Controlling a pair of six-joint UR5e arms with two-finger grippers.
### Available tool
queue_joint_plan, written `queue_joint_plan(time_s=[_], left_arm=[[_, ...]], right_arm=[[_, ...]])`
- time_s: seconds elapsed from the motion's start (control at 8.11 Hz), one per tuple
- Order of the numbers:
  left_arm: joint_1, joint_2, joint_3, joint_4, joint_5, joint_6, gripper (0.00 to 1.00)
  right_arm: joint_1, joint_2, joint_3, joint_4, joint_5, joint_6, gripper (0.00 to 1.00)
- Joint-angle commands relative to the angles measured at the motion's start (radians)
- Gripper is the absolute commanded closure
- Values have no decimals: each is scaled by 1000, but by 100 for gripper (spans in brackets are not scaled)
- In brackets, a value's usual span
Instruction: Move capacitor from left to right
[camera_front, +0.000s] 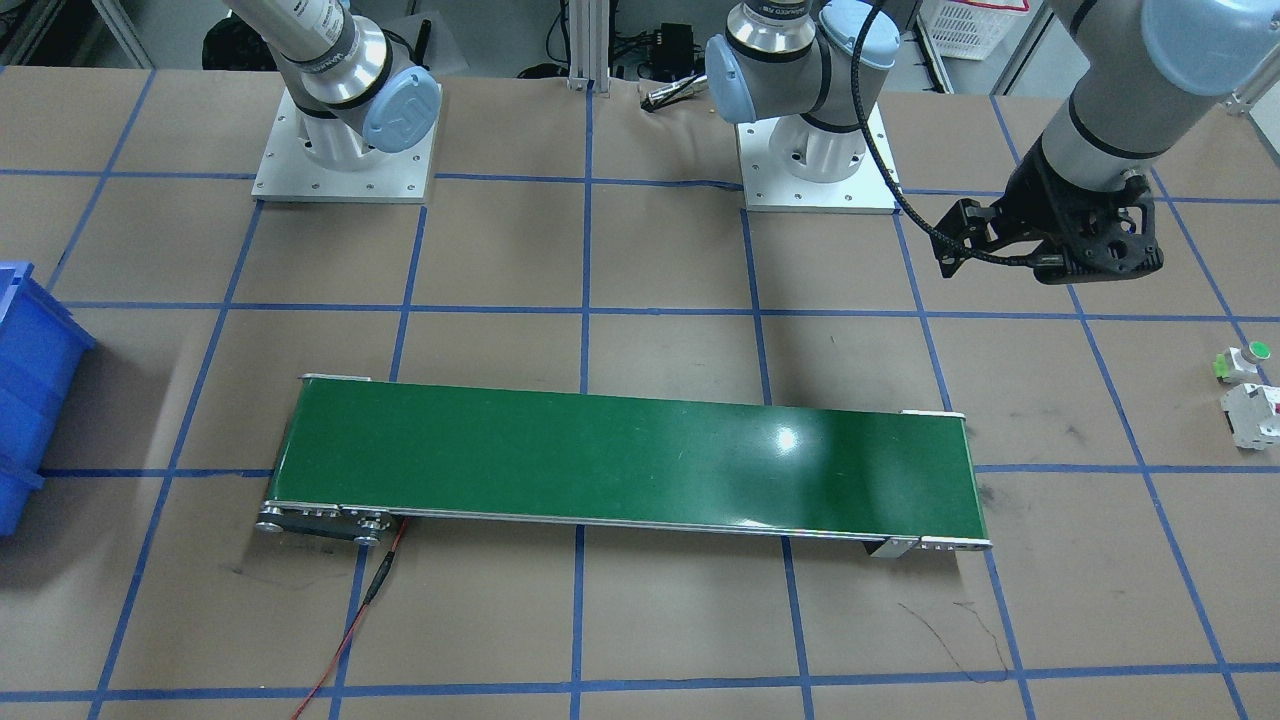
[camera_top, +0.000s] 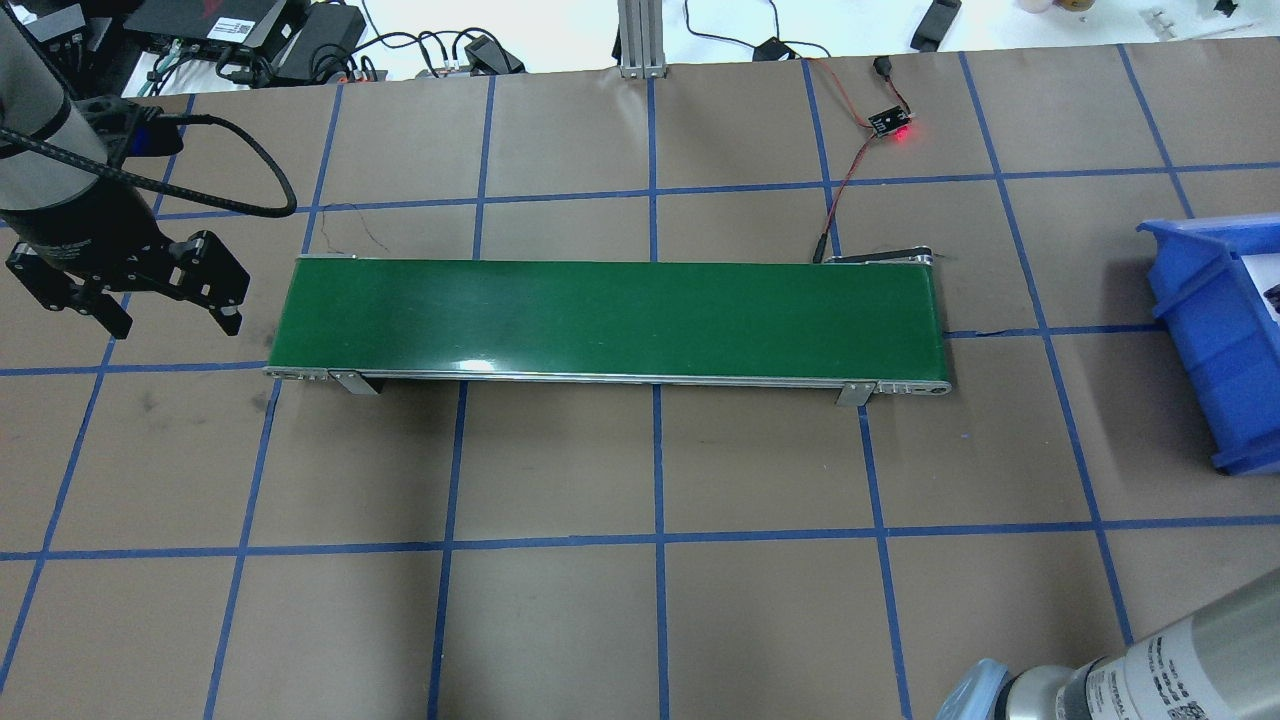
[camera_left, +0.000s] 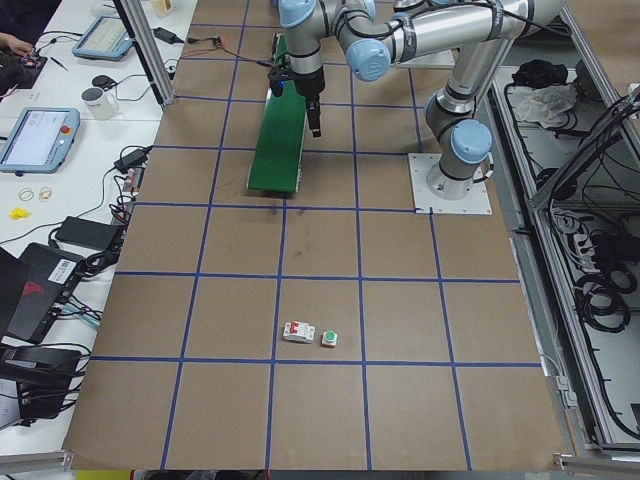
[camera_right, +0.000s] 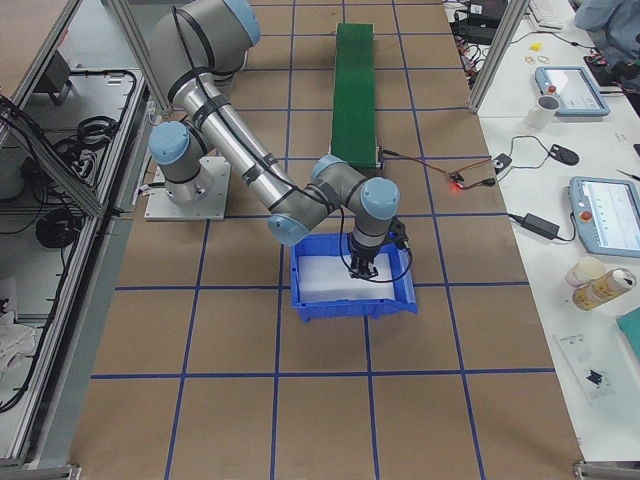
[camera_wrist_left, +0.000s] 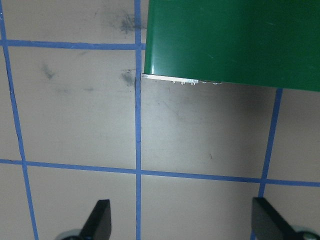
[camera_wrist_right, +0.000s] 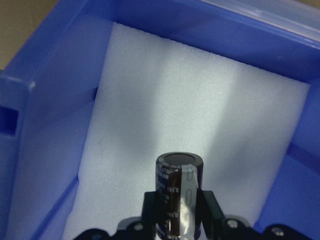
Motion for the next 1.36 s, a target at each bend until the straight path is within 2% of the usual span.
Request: queue_joint_plan(time_s=[0.0, 0.25, 0.49, 0.62, 0.86, 1.23], left_arm=[[0, 7, 0, -5, -2, 5, 0], [-5, 5, 6, -4, -11, -19, 0], [-18, 5, 11, -4, -58, -120, 0], [-23, 10, 12, -10, -65, -125, 0], [-40, 8, 11, -10, -70, -150, 0], [-75, 5, 9, -11, -57, -171, 0]], right_arm=[[-2, -29, -10, 10, 5, 5, 0], [11, -107, -19, 70, 10, 12, 0], [82, -240, -19, 182, 66, 131, 0], [163, -303, -19, 244, 54, 223, 0], [346, -405, -21, 375, 51, 529, 0], [620, -439, -28, 473, 46, 817, 0]])
